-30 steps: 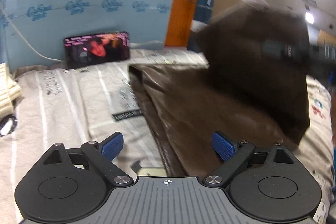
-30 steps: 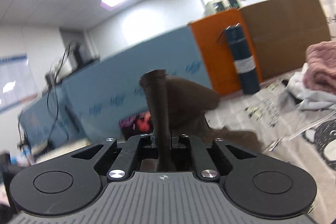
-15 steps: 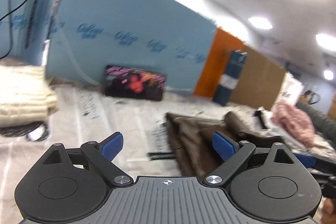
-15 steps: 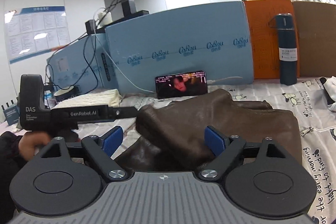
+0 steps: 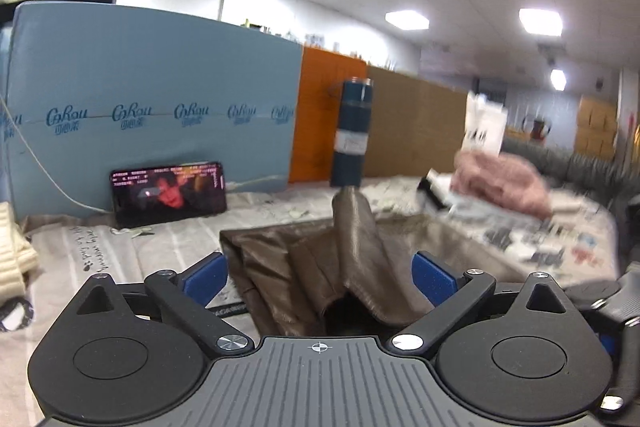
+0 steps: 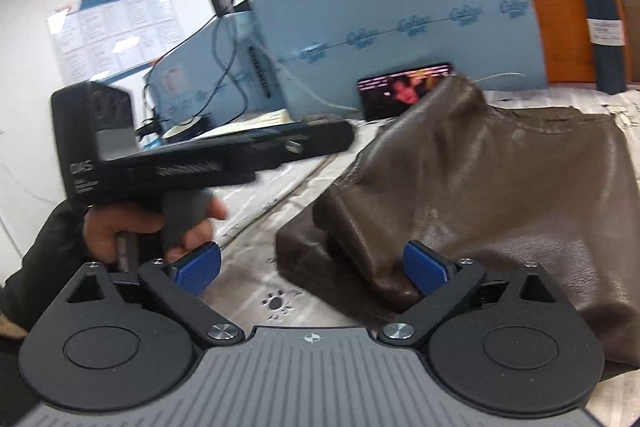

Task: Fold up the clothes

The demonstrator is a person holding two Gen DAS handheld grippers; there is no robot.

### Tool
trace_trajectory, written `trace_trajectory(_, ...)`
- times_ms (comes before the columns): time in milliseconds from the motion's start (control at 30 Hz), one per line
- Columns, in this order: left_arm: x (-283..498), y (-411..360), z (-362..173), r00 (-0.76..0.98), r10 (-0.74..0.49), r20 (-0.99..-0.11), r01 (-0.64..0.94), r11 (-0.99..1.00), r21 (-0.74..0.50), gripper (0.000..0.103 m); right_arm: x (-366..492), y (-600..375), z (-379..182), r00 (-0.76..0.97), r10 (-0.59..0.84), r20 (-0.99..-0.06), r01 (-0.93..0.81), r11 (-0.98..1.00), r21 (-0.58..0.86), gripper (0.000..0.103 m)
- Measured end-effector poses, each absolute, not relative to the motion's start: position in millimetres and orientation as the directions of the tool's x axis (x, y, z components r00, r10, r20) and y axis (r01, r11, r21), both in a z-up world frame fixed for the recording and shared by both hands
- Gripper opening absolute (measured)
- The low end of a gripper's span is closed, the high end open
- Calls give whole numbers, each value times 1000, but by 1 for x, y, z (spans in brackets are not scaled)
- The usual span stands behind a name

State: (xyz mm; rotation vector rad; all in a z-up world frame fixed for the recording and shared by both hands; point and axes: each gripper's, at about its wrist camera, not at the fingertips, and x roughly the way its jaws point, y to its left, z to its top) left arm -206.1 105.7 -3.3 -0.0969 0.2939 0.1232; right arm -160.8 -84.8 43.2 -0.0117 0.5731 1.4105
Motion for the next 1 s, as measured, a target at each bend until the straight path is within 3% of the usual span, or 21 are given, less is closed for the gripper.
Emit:
trace_trajectory(133, -188, 108, -13, 871, 182, -456, -220, 975, -31, 100, -160, -100, 52, 57, 928, -369, -931, 182, 315, 99)
trace_trajectory(367, -192, 131, -15, 876, 77, -476, -208, 951, -229, 100, -131, -141, 58, 240, 912, -332, -858, 359, 366, 100)
trace_trajectory(567, -194, 150, -18, 880, -15, -475, -196, 899, -392, 100, -112, -176, 69, 377, 898, -227, -783, 440, 439, 103)
trace_trajectory(733, -182, 158, -28, 849, -175, -499, -185, 787, -589, 100, -77, -179, 61, 430, 843, -323, -683, 538, 494, 103)
trace_trajectory(1000, -166, 157, -38, 862, -243, -446, -181, 674, -717, 103, -23, -143, 33, 199, 897, -395, -568, 434, 699, 103)
